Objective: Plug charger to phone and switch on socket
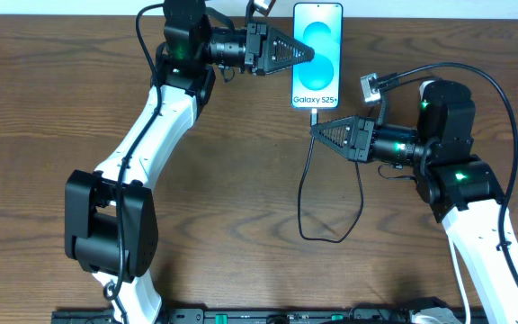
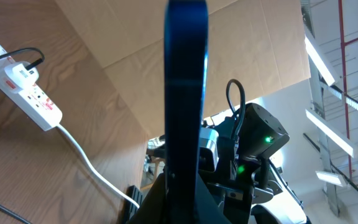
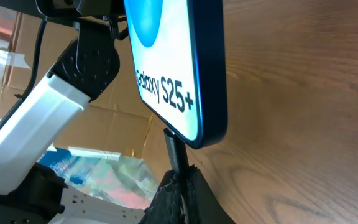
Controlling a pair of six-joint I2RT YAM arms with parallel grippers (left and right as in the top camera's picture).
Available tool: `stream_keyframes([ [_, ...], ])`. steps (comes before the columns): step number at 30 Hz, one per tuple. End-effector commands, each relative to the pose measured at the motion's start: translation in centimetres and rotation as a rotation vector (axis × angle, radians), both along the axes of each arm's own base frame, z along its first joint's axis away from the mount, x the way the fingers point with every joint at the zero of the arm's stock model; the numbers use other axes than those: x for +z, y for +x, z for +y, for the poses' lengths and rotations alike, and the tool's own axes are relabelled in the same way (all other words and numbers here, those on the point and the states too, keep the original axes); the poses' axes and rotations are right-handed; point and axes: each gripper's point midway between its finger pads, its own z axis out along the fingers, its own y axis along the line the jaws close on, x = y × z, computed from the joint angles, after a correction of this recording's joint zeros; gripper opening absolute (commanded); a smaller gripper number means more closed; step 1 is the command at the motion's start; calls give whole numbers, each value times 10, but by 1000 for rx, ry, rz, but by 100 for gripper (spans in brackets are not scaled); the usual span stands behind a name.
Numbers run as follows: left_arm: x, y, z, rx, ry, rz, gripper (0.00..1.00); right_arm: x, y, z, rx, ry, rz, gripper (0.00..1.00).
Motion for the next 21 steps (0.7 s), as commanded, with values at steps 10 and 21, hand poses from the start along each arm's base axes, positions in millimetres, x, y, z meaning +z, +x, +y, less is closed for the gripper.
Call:
stream_keyframes([
  [10, 16, -7, 1, -13, -13, -66, 7, 7, 1, 1, 0, 11, -27, 1],
  [21, 16, -7, 1, -14, -13, -66, 7, 8, 7, -1, -24, 2, -49, 1],
])
